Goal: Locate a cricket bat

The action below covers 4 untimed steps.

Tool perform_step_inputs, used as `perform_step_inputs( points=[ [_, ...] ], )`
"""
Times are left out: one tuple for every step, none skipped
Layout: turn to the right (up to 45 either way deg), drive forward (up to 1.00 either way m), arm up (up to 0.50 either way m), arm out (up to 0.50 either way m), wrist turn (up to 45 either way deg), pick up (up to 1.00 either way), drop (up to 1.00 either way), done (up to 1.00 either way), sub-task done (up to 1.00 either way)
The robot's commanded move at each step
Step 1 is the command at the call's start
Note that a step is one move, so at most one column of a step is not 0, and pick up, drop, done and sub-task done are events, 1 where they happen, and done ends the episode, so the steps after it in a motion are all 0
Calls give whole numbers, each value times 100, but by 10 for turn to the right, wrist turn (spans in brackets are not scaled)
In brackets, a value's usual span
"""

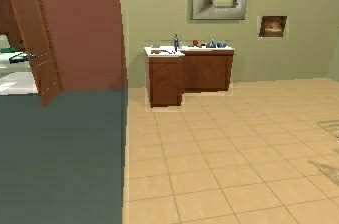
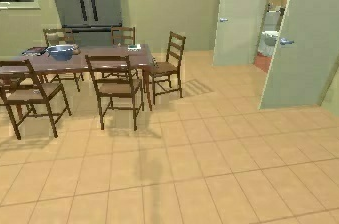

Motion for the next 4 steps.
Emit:
perform_step_inputs(
  points=[
    [0, 15, 0, 0, 0, 0, 0, 0, 0],
    [-420, 0, 0, 0, 0, 0, 0, 0, 0],
    [-30, 0, 0, 0, 0, 0, 0, 0, 0],
    [0, 100, 0, 0, 0, 0, 0, 0, 0]
  ],
)
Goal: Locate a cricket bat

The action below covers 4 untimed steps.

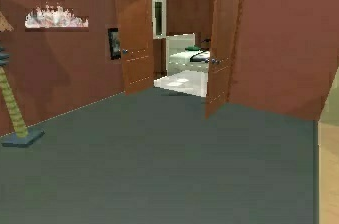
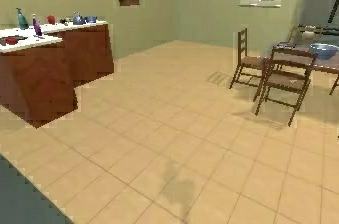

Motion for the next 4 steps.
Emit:
perform_step_inputs(
  points=[
    [0, 100, 0, 0, 0, 0, 0, 0, 0],
    [0, 100, 0, 0, 0, 0, 0, 0, 0],
    [0, 100, 0, 0, 0, 0, 0, 0, 0],
    [-210, 0, 0, 0, 0, 0, 0, 0, 0]
  ],
)
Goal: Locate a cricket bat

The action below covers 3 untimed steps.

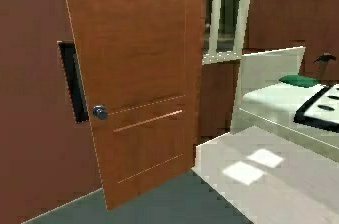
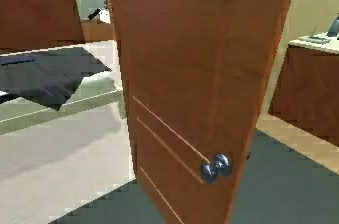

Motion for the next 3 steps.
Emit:
perform_step_inputs(
  points=[
    [0, 5, 0, 0, 0, 0, 0, 0, 0],
    [420, 0, 0, 0, 0, 0, 0, 0, 0],
    [0, 10, 0, 0, 0, 0, 0, 0, 0]
  ],
)
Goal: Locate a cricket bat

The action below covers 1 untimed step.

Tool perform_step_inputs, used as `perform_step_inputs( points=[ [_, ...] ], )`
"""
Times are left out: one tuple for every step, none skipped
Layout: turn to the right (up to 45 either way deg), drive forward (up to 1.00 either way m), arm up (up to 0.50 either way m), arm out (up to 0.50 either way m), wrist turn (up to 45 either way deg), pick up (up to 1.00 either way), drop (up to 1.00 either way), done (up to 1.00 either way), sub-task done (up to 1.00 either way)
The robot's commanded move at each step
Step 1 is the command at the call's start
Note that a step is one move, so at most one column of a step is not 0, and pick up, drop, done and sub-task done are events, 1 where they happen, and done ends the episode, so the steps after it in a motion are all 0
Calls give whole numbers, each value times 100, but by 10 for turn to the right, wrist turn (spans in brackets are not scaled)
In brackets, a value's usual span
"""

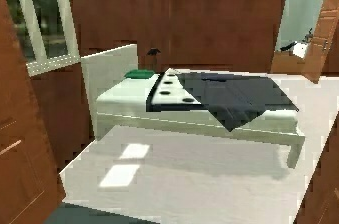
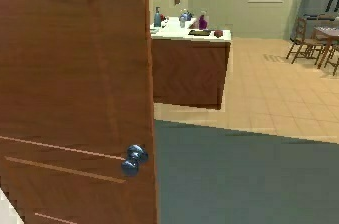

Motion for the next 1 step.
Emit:
perform_step_inputs(
  points=[
    [210, 0, 0, 0, 0, 0, 0, 0, 0]
  ],
)
